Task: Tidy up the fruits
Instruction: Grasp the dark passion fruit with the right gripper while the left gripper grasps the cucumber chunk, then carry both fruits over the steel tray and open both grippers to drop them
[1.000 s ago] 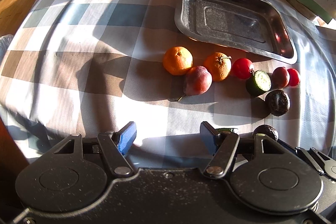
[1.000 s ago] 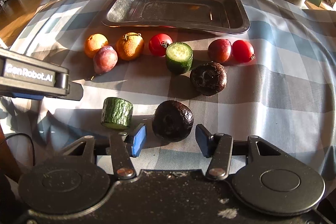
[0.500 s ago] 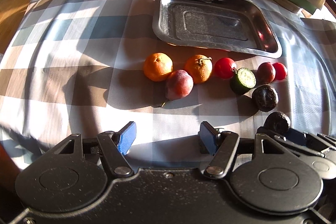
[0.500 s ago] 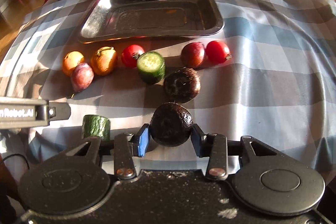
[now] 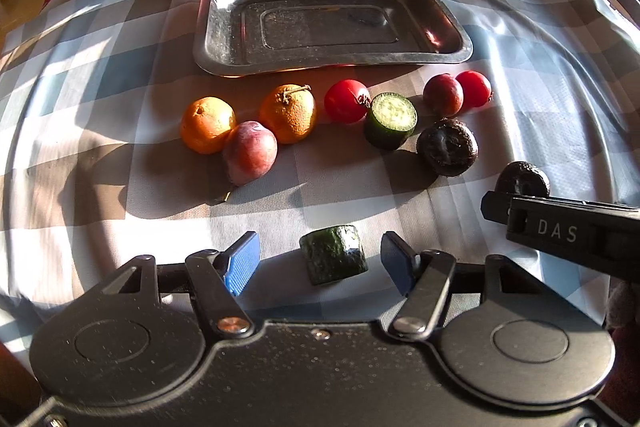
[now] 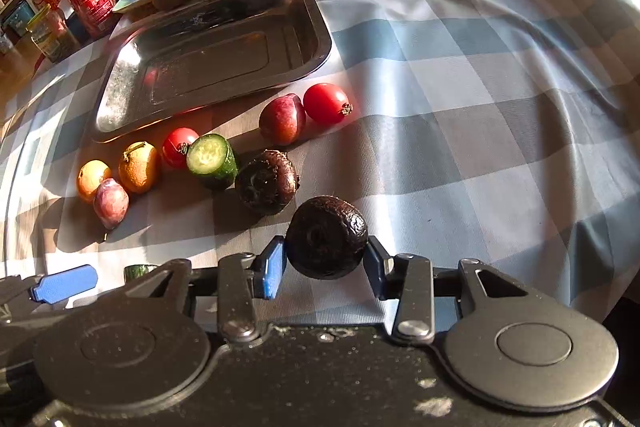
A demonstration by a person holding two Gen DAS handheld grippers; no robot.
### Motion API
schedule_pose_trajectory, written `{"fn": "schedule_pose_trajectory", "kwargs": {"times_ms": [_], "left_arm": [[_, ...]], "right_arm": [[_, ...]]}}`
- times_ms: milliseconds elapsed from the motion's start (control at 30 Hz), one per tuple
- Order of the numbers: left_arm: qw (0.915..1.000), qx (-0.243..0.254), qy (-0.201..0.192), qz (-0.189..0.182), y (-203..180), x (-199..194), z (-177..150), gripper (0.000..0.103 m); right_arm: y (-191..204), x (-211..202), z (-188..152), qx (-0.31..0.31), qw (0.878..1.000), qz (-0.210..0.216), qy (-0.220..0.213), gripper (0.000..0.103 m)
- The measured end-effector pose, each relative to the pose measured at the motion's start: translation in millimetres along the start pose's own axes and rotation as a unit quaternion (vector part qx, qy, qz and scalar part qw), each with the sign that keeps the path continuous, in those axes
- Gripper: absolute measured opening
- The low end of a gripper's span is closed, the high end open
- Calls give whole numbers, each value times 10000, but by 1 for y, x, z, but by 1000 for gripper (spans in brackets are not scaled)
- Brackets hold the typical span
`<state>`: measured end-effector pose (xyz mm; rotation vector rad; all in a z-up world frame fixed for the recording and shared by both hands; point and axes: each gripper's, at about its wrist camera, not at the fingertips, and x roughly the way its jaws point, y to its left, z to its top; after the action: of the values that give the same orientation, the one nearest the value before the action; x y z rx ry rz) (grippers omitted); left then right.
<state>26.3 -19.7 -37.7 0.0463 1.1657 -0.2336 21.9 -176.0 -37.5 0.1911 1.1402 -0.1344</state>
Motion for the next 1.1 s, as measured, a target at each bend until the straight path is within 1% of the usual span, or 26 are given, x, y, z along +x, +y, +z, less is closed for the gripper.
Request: {"fn": "schedule_pose_trajectory", "kwargs": {"times_ms": [133,233,300,333,400,433,467,633,767,867,1000,1100], "left_arm": [[9998,80,69,155,-3,7,-3,68],[9998,31,142,117,-1,10,-3,68],[9998,-21,207,77,0,14,-3,66],[9997,-44,224,40,1,15,-2,61],[9996,-71,244,-80,1,16,-2,56],[9995,-84,244,-186,2,15,-2,48],[9993,-113,264,-259,2,14,-1,47],[9987,-253,359,-277,3,13,-1,46],[9959,-542,568,-445,10,11,2,46],[9960,-594,548,-370,11,4,3,46],[9959,-618,562,-361,11,-2,6,46],[9949,-668,676,-329,11,0,9,46]], "right_arm": [[-1,-3,-1,-5,10000,29,-17,43],[-1,-5,-2,-26,10000,33,-42,43],[0,-6,-3,-70,10000,28,-52,43],[0,-6,-3,-83,9999,43,-42,43],[1,-6,-4,-74,9999,91,3,43],[1,-6,-4,-65,9999,111,29,43],[1,-6,-4,-65,9999,136,54,43],[2,-4,-5,6,9993,289,237,43],[-3,-4,-5,262,9973,498,462,43],[-5,-5,-6,420,9957,625,541,43],[-5,-9,-7,401,9958,625,545,43],[-9,-5,-8,569,9934,668,732,43]]}}
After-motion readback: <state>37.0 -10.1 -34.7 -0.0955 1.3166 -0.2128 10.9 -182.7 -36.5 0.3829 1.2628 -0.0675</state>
